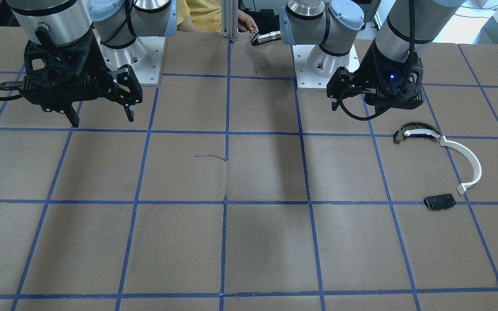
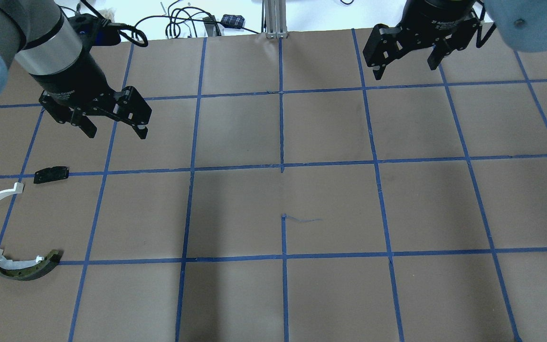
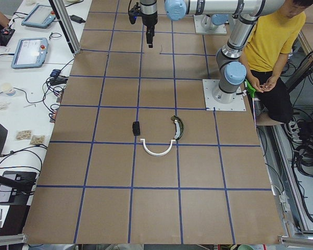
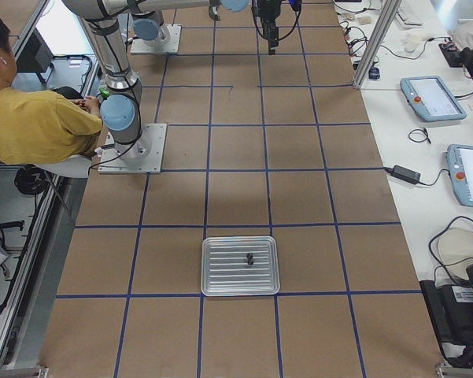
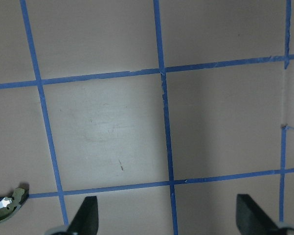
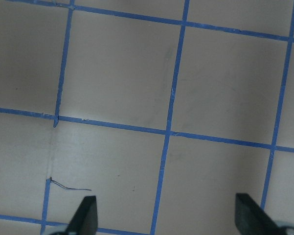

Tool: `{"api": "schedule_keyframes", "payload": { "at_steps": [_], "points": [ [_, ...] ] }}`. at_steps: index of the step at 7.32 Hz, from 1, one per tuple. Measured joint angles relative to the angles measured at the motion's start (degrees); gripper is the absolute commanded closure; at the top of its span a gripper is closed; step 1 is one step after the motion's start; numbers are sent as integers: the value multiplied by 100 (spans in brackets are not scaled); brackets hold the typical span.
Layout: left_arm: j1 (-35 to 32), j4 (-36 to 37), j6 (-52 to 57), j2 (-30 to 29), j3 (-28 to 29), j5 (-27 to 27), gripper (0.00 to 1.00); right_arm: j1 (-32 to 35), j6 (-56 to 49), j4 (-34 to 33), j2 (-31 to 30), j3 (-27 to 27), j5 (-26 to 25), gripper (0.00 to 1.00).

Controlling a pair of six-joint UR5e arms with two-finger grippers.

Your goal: Place bearing gear from tray to pile

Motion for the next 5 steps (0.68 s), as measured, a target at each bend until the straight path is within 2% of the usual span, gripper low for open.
{"api": "schedule_keyframes", "payload": {
  "at_steps": [3, 5],
  "points": [
    [-4, -7, 13, 4, -3, 45, 0, -382, -63, 605, -39, -202, 35, 0],
    [2, 9, 16, 4, -6, 50, 0, -523, -215, 752, -44, -237, -54, 1]
  ]
}}
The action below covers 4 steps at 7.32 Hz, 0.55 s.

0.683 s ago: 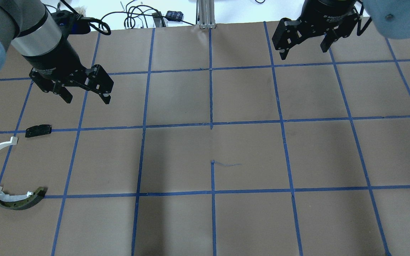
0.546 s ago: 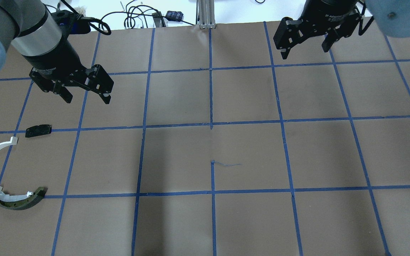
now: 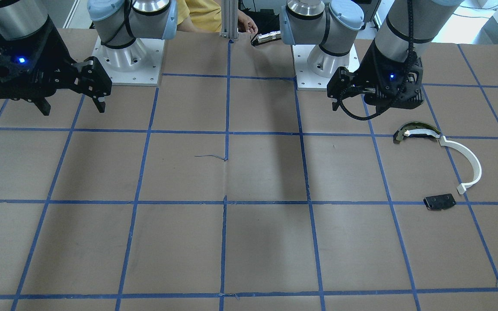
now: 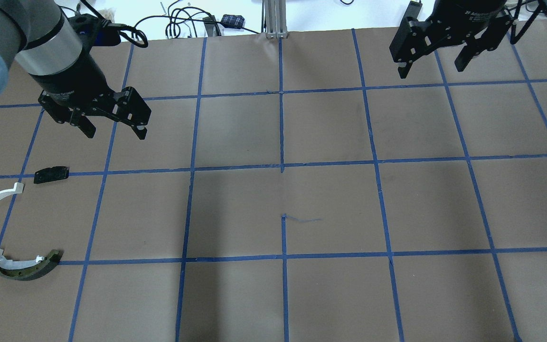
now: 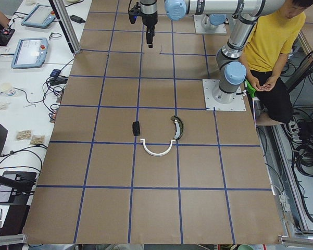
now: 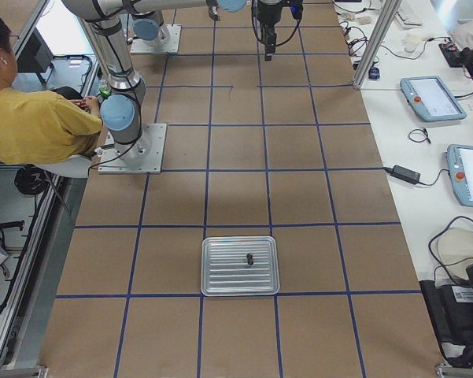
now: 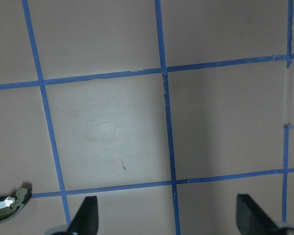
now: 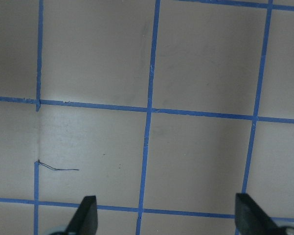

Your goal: Place bearing gear from tray to pile

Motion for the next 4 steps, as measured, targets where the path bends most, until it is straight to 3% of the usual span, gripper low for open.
{"api": "schedule_keyframes", "payload": {
  "at_steps": [4],
  "points": [
    [4, 8, 1, 7, -1, 6, 0, -1087, -942, -367, 105, 327, -118, 0]
  ]
}}
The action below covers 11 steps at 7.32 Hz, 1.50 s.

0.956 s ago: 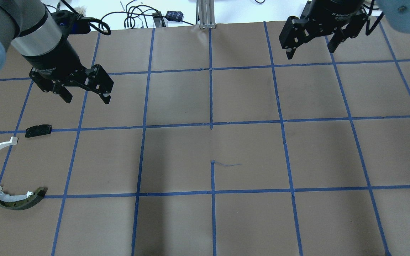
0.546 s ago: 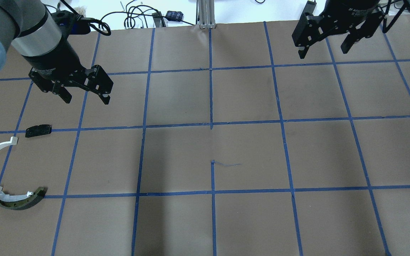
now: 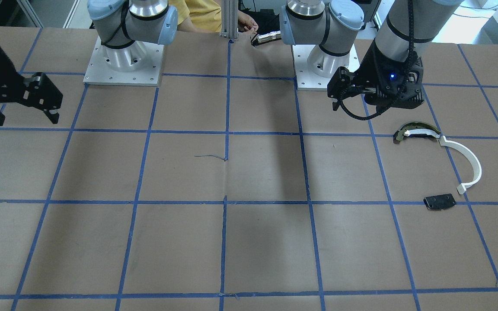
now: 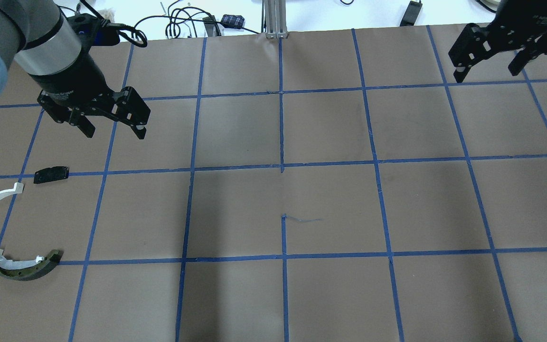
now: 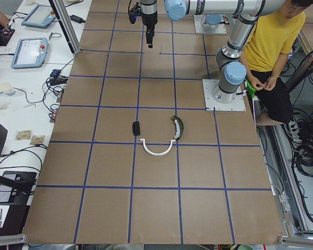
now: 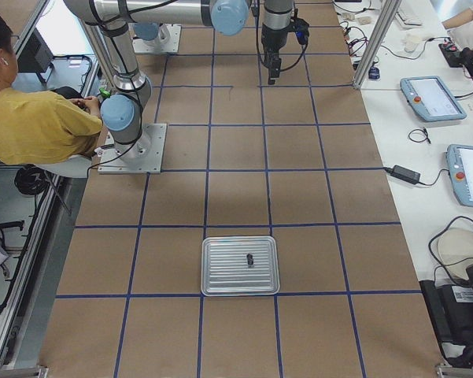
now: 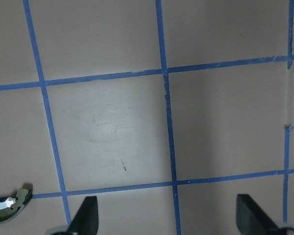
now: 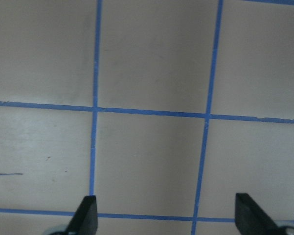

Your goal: Place bearing gear from tray to pile

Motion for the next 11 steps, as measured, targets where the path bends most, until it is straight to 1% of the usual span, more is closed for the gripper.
{"api": "schedule_keyframes", "payload": {
  "at_steps": [1, 4, 5, 7, 8, 9, 10, 11],
  "points": [
    [3, 3, 0, 5, 0, 1, 0, -384, -364, -279, 177, 53, -107, 2],
    [6, 6, 0, 7, 0, 9, 0, -1776, -2929, -673, 745, 97, -305, 0],
    [6, 6, 0, 9, 0, 10, 0, -2295, -4012, -1004, 1005, 102, -291, 0],
    [12, 12, 0, 2, 0, 10, 0, -3233, -6290, -2129, 1674, 106, -256, 0],
    [13, 14, 2, -3, 0, 10, 0, -3653, -7364, -2476, 1995, 117, -181, 0],
    [20, 15, 4, -5, 0, 10, 0, -3959, -8282, -2617, 2280, 153, -78, 0],
    [26, 15, 4, -7, 0, 10, 0, -4133, -9124, -2693, 2500, 258, 19, 0],
    [29, 17, 7, -7, 1, 10, 0, -4203, -9750, -2854, 2616, 458, 101, 0]
  ]
}}
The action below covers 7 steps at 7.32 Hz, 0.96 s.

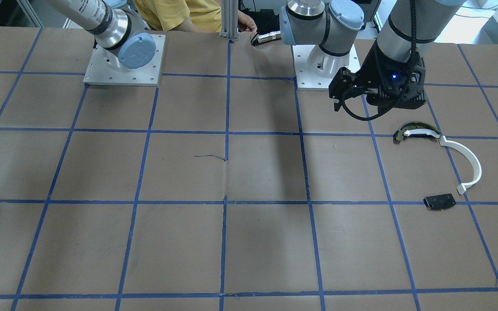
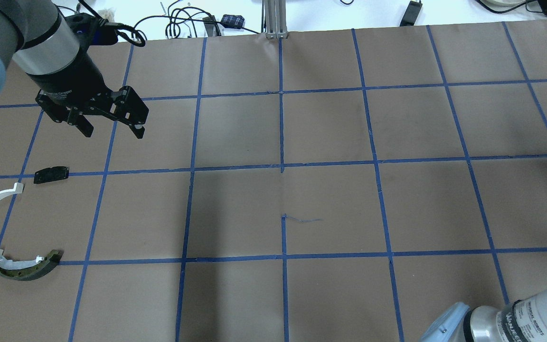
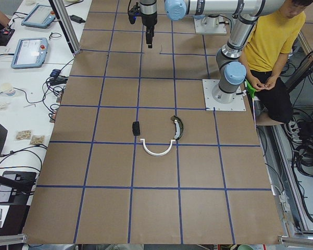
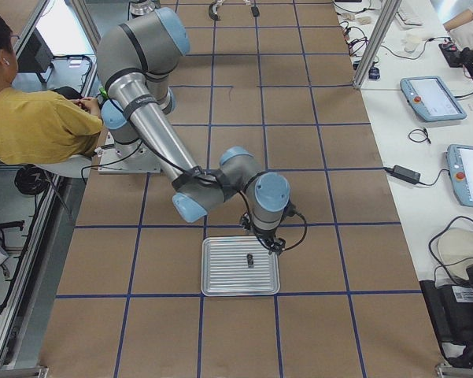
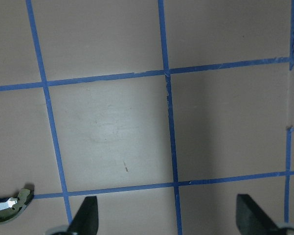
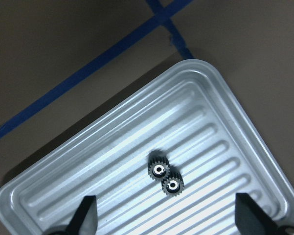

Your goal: Place bearing gear from tray to pile

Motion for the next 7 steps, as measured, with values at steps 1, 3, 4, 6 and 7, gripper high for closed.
{"api": "schedule_keyframes", "payload": {
  "at_steps": [1, 3, 4, 6, 7],
  "points": [
    [8, 3, 1, 1, 2, 0, 0, -24, -575, -365, 51, 271, 37, 0],
    [28, 1, 2, 13, 0, 0, 0, -31, -1471, -1116, 95, 727, 57, 0],
    [29, -1, 2, 15, -1, 0, 0, -31, -1648, -1247, 106, 818, 56, 5],
    [30, -2, 2, 17, -1, 0, 0, -29, -1805, -1339, 127, 863, 33, 18],
    [30, -2, 2, 16, -1, 0, 0, -29, -1826, -1352, 132, 865, 23, 19]
  ]
}}
